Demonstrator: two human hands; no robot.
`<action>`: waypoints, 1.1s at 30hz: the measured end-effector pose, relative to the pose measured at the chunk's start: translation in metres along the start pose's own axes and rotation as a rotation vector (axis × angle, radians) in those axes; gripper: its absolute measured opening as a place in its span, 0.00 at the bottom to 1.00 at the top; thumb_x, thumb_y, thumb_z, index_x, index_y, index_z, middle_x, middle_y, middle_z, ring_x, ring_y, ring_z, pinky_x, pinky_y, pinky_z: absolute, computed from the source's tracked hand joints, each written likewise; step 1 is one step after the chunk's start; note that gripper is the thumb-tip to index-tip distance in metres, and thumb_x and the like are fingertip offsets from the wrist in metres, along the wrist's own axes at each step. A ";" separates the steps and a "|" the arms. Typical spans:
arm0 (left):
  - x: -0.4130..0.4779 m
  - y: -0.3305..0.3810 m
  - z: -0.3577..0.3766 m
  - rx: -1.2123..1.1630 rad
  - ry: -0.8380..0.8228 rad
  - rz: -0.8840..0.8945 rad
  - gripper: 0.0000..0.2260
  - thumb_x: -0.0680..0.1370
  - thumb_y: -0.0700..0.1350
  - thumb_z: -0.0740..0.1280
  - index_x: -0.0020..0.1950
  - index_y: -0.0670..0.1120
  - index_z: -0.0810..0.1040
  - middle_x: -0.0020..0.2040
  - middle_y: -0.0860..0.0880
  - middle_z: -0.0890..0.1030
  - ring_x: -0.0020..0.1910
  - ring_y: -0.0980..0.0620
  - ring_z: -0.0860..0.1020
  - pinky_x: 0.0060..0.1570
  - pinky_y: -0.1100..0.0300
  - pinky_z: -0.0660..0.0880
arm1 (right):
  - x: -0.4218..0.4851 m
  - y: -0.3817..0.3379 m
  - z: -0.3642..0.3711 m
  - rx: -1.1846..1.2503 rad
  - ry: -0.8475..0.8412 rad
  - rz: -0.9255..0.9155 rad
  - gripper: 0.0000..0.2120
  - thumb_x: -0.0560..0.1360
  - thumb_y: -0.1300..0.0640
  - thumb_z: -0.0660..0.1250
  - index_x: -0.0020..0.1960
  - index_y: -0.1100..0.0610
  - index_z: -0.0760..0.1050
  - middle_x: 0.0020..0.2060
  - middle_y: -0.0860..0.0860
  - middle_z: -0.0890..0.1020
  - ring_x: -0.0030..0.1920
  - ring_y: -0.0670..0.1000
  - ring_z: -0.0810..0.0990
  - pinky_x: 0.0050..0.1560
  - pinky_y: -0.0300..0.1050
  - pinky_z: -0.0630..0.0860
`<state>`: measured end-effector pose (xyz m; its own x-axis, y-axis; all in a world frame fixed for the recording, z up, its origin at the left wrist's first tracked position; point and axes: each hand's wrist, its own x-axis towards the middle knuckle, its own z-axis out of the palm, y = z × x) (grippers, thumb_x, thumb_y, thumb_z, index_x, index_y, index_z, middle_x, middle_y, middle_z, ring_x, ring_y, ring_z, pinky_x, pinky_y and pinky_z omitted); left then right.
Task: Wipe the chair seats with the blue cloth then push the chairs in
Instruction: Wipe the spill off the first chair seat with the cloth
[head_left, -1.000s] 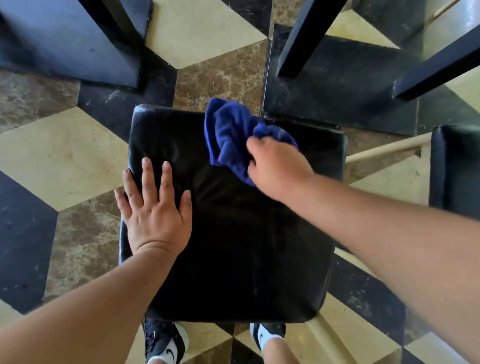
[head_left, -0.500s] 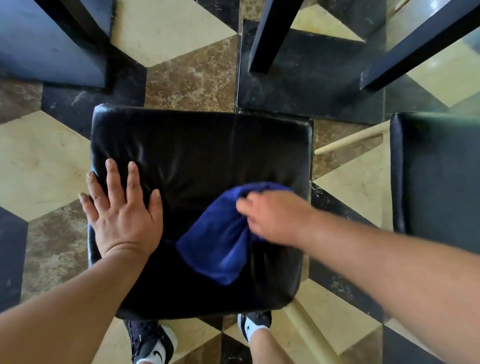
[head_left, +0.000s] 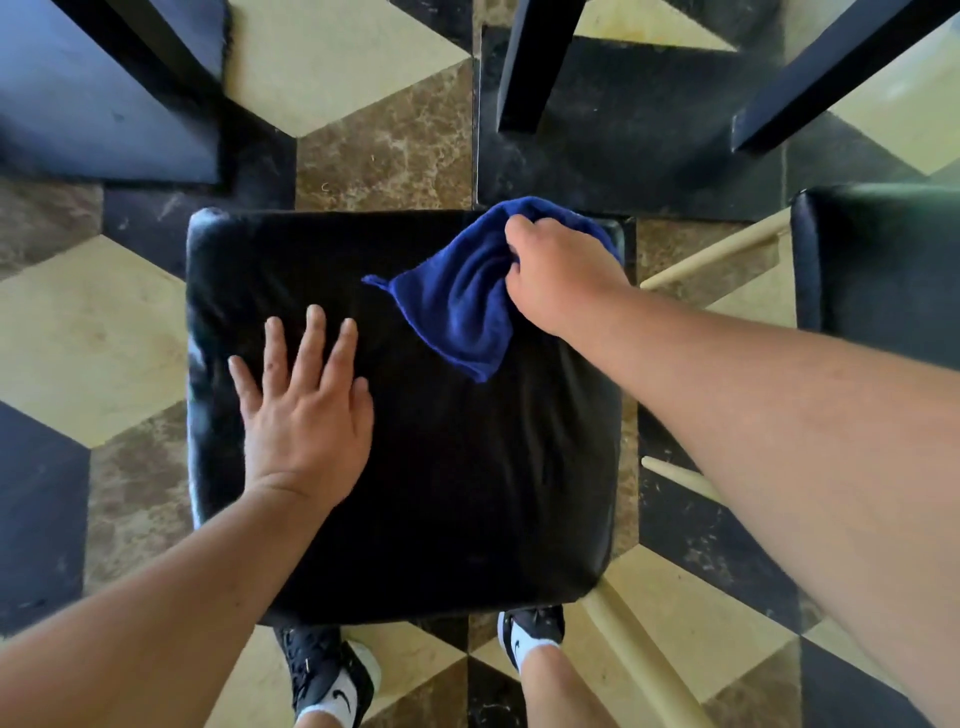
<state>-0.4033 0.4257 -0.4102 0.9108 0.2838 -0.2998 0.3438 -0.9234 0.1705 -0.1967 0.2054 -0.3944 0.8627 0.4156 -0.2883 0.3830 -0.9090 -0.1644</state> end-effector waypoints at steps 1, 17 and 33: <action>0.000 0.015 0.002 -0.010 -0.021 -0.014 0.32 0.84 0.62 0.56 0.87 0.57 0.51 0.88 0.46 0.44 0.86 0.40 0.38 0.79 0.30 0.35 | 0.002 0.001 0.000 0.001 -0.003 0.000 0.13 0.82 0.59 0.58 0.65 0.57 0.72 0.55 0.58 0.80 0.50 0.62 0.82 0.40 0.50 0.69; -0.001 0.044 0.033 0.042 0.028 -0.146 0.42 0.78 0.77 0.48 0.87 0.56 0.46 0.87 0.42 0.40 0.85 0.37 0.36 0.77 0.25 0.36 | -0.167 0.012 0.019 -0.109 -0.514 -0.743 0.09 0.80 0.56 0.63 0.59 0.54 0.74 0.50 0.57 0.82 0.46 0.63 0.83 0.38 0.56 0.69; 0.000 0.044 0.040 0.064 0.095 -0.121 0.42 0.79 0.76 0.51 0.87 0.56 0.48 0.87 0.43 0.41 0.85 0.39 0.35 0.73 0.36 0.25 | -0.064 0.063 -0.003 0.082 -0.046 -0.065 0.11 0.75 0.55 0.67 0.55 0.57 0.72 0.49 0.61 0.80 0.45 0.67 0.81 0.38 0.50 0.65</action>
<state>-0.3975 0.3746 -0.4398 0.8823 0.4139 -0.2240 0.4395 -0.8949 0.0778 -0.2273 0.1217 -0.3831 0.8201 0.4760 -0.3174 0.4073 -0.8754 -0.2605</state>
